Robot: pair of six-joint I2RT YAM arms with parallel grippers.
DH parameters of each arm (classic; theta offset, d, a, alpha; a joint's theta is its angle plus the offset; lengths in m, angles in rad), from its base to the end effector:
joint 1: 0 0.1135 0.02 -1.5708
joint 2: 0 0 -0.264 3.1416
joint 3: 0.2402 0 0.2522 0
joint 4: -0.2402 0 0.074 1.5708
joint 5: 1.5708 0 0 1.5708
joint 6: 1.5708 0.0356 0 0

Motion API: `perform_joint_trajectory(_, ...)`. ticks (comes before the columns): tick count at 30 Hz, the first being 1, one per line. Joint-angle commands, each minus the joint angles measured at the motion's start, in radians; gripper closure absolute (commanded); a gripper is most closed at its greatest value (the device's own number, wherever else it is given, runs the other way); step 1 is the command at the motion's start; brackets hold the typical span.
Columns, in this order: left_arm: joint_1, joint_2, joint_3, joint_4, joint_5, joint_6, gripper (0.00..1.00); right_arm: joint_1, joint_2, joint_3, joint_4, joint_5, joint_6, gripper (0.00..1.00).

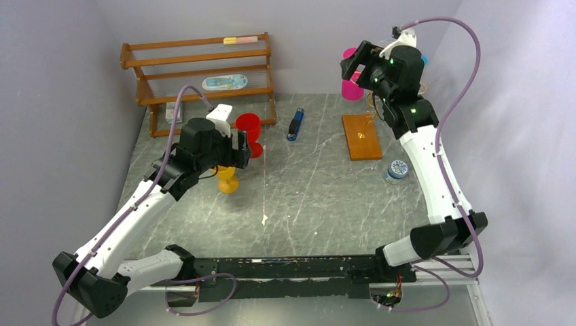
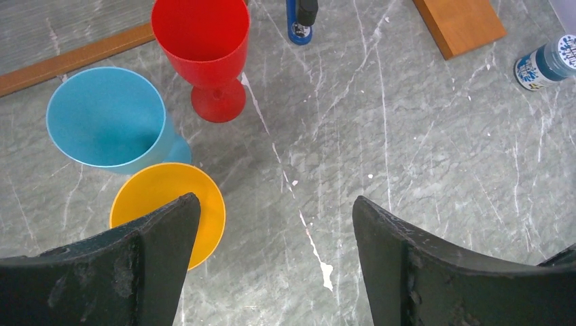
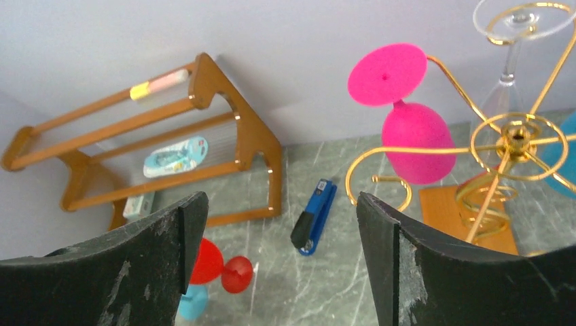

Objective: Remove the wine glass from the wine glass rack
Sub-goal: Pick up the wine glass from the wine rack.

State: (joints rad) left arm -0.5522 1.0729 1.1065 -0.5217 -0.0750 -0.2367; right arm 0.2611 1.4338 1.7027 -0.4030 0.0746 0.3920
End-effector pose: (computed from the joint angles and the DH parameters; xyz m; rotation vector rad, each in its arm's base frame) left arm 0.2001 -0.1202 0.3623 0.2807 2.0638 -0.4090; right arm 0.3028 0.0782 0.4833 0.1687 1.7143 0.4219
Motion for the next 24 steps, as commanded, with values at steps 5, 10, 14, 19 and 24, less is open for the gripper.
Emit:
perform_joint_trajectory(5,0.006,-0.030,0.057,-0.026,0.048,0.014,0.13,-0.094,0.094,0.089,0.051,-0.022,0.096,0.28)
perform_joint_trajectory(10,0.005,-0.035,0.076,-0.031,0.077,0.017,0.12,-0.130,0.185,0.143,0.086,-0.006,0.151,0.36)
perform_joint_trajectory(14,0.005,-0.040,0.078,-0.025,0.123,0.014,0.12,-0.139,0.262,0.176,0.112,0.004,0.181,0.39)
perform_joint_trajectory(19,0.005,-0.049,0.086,-0.045,0.151,0.035,0.12,-0.146,0.306,0.188,0.146,0.037,0.190,0.45)
perform_joint_trajectory(24,0.005,-0.060,0.086,-0.058,0.142,0.051,0.11,-0.151,0.331,0.192,0.158,0.085,0.167,0.47)
